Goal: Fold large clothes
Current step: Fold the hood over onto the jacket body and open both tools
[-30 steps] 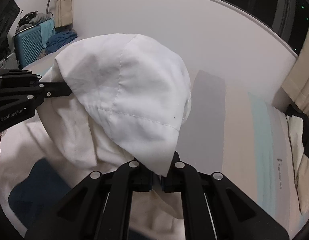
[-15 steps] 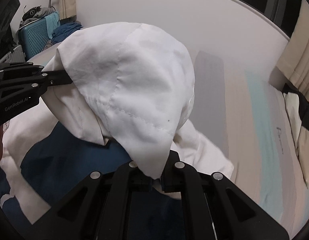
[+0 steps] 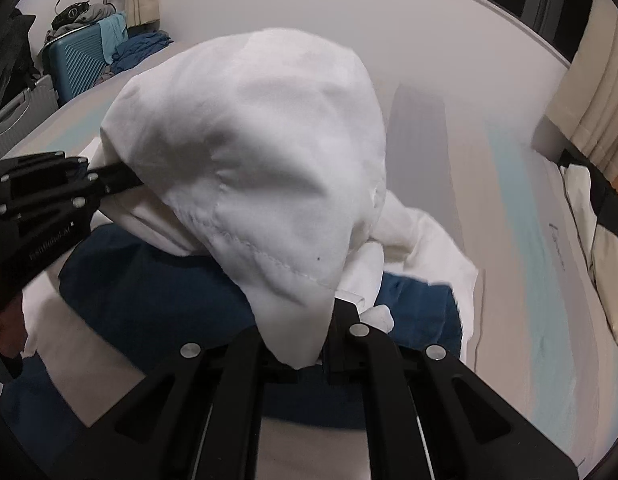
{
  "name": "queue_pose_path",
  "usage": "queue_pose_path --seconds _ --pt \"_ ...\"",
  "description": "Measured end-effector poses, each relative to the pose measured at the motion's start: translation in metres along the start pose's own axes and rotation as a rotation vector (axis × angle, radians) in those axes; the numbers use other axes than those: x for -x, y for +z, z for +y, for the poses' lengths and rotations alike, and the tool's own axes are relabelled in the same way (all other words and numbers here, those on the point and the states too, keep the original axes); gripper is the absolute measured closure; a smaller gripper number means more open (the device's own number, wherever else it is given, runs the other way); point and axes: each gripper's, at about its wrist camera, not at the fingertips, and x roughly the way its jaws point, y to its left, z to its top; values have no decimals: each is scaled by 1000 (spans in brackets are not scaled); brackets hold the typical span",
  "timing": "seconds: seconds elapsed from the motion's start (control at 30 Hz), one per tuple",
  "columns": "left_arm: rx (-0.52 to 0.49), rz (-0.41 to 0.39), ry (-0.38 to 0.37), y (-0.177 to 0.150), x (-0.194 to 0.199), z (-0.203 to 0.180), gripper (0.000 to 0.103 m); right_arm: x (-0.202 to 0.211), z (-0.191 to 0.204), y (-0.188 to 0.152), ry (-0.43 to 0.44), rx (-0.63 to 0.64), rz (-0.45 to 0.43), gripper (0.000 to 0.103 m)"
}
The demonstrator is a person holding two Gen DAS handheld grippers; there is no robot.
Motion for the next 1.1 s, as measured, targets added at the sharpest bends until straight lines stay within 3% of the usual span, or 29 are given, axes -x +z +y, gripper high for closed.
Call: queue_pose_path --seconds 0.37,0.63,0.77,0.93,1.03,1.1 --pt "19 76 11 -46 10 -10 93 3 8 -39 10 9 74 99" --pt "42 124 -34 -62 30 -11 70 13 1 -56 0 6 108 97" --pt "51 143 -40 -66 40 -10 68 25 -2 -58 17 3 109 95" --pt "74 169 -34 -75 43 -7 55 27 -3 -63 23 -11 119 94" --pt "89 179 -41 -80 44 -3 45 28 -6 -65 24 -31 124 87" --pt "97 180 -43 -84 47 0 36 29 -7 -68 21 -35 126 68"
